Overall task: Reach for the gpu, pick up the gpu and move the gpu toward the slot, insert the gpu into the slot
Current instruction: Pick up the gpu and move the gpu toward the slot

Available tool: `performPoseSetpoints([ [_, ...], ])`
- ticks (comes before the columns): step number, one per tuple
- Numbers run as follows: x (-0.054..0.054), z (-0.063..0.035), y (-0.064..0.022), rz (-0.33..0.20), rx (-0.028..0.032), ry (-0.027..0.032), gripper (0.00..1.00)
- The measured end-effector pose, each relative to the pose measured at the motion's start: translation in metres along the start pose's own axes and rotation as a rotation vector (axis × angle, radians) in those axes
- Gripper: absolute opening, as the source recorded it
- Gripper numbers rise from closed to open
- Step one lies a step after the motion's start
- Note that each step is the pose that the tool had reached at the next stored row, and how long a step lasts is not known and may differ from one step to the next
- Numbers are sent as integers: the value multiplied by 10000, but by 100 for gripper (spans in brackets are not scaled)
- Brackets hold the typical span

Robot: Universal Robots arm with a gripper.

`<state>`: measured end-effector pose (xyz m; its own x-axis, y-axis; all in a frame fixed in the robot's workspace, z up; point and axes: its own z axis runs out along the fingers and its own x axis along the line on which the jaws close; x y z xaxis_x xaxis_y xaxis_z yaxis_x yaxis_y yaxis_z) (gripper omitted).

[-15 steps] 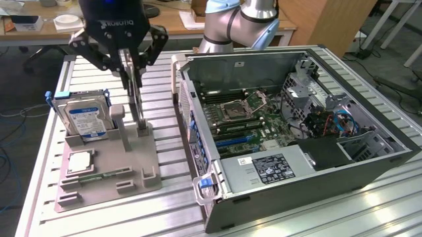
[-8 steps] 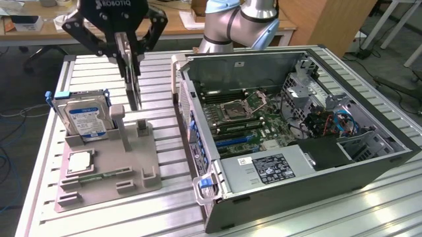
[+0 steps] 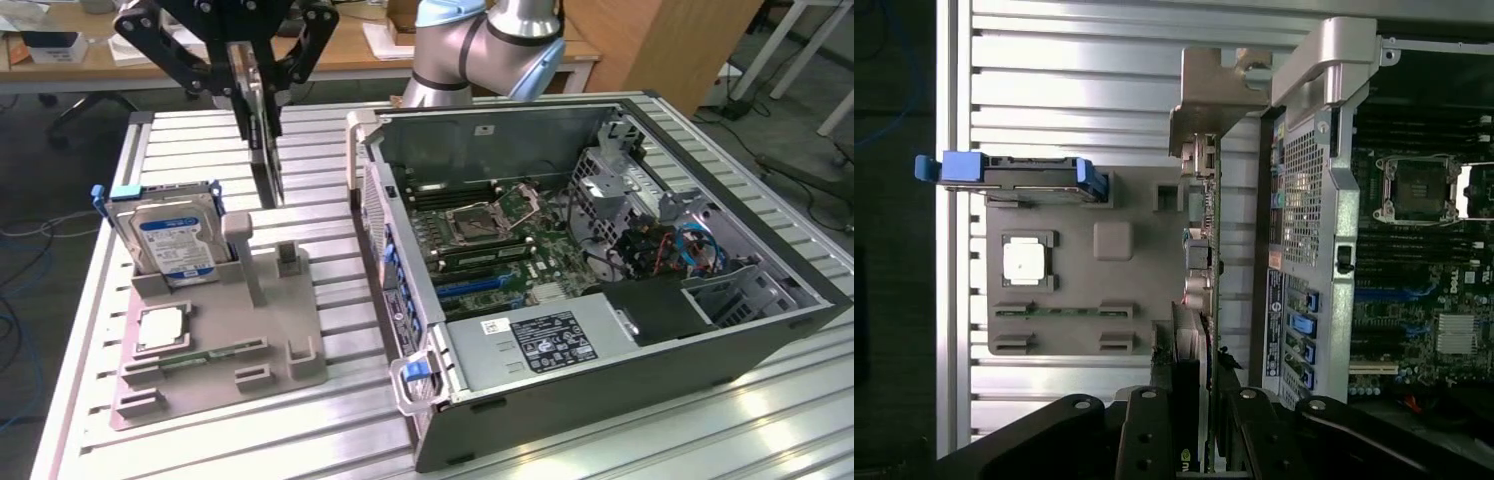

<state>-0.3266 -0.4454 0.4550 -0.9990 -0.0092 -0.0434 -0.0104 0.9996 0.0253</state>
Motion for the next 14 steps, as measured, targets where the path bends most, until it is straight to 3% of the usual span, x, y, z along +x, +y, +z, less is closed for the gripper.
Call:
performPoseSetpoints([
  [7,-112,5,-2,90,31,-2,26],
  [14,-366,16,-4,100,32,-2,26],
])
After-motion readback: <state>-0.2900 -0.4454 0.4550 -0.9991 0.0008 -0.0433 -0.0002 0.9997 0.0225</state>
